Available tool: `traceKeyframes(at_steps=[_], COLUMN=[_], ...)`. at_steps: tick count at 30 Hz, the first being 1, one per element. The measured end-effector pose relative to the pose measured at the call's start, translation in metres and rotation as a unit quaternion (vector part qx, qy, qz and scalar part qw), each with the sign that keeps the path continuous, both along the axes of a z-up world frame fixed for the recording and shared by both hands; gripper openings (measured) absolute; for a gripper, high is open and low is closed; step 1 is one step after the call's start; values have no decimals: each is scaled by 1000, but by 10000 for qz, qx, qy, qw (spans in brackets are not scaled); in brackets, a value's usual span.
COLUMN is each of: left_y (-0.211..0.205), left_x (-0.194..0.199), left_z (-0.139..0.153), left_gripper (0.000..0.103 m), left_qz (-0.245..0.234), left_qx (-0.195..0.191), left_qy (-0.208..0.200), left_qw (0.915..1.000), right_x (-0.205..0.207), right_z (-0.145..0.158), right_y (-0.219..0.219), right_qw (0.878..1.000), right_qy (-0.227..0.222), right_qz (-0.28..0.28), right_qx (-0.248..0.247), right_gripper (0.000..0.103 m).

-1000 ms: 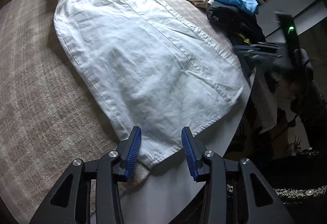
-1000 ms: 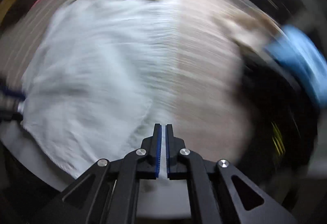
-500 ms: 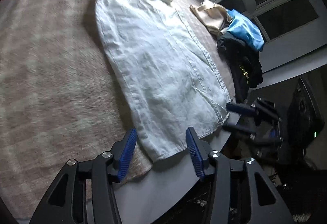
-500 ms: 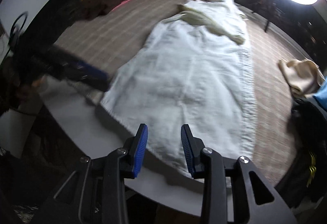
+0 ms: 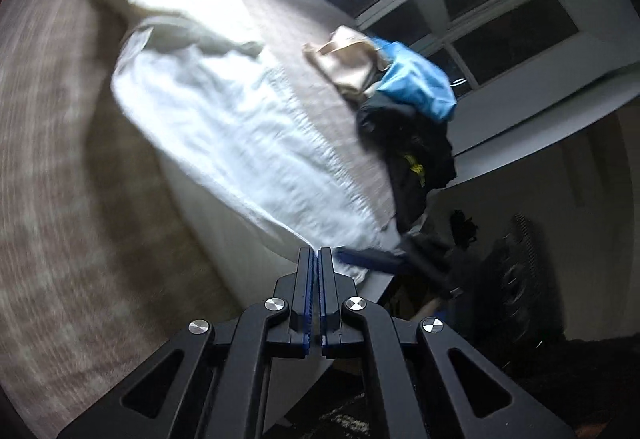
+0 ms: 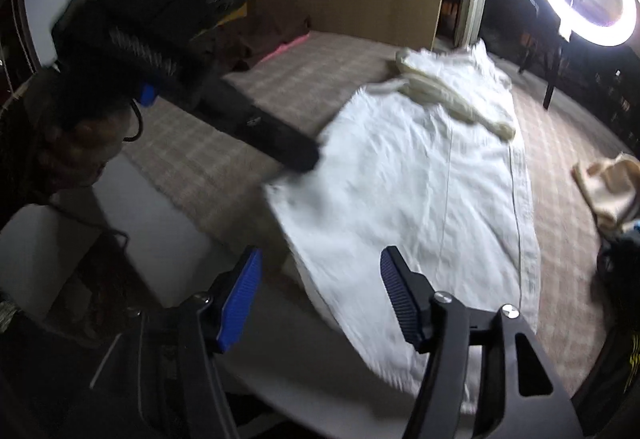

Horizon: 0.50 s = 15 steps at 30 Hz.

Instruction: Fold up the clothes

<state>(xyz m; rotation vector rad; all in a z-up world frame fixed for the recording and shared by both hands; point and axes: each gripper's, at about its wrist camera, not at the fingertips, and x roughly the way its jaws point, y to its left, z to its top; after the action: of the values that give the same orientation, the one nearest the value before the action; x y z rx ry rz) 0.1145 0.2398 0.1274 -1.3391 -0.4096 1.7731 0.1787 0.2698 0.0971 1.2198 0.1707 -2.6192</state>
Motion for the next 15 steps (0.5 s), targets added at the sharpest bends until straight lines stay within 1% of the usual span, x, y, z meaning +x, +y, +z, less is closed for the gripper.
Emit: traceKeyframes(at_steps=[2,3,4,5,6,7,8,9,10,12,13,15], left_y=[5,5,5,6,3,-4,-11,-19,-25,-24,-21,-12], left_x=[-2,-2,-2,-1,1,2,3,3,2,1,0,0], left_z=[10,14,20,23,25,25,22,16,3,-28,-39,-55], left_gripper=[2,2,2,4,13,28,37,41,41,41,41,41], left_qz=[-47,-59,-49,-4,65,151,269,438,581,714,707,697], left_qx=[15,20,-78,-198,-322,-409,-467,-518,-590,-799,-894,-1074], left_qy=[119,158,264,349,451,502,497,440,276,-198,-325,-400], left_qw=[9999,9999,9996,9992,9984,9978,9973,9967,9962,9940,9929,9910], right_x=[-12,-17,-22,-27,-31,-34,-34,-33,-31,-31,-31,-30], right_z=[-3,-4,-5,-4,-1,1,8,16,25,43,52,66], right_y=[-3,-4,1,8,17,26,33,38,43,52,56,62], right_qw=[9998,9995,9995,9992,9985,9973,9970,9968,9963,9948,9938,9924], right_qy=[65,96,58,-40,-119,-196,-89,16,121,268,342,460], right_qz=[-120,-181,-273,-388,-530,-670,-736,-789,-842,-966,-1027,-1100], right_qx=[152,225,150,-9,-114,-216,-201,-148,-97,-191,-237,-302], right_gripper=[61,58,51,20,3,3,3,3,3,3,3,3])
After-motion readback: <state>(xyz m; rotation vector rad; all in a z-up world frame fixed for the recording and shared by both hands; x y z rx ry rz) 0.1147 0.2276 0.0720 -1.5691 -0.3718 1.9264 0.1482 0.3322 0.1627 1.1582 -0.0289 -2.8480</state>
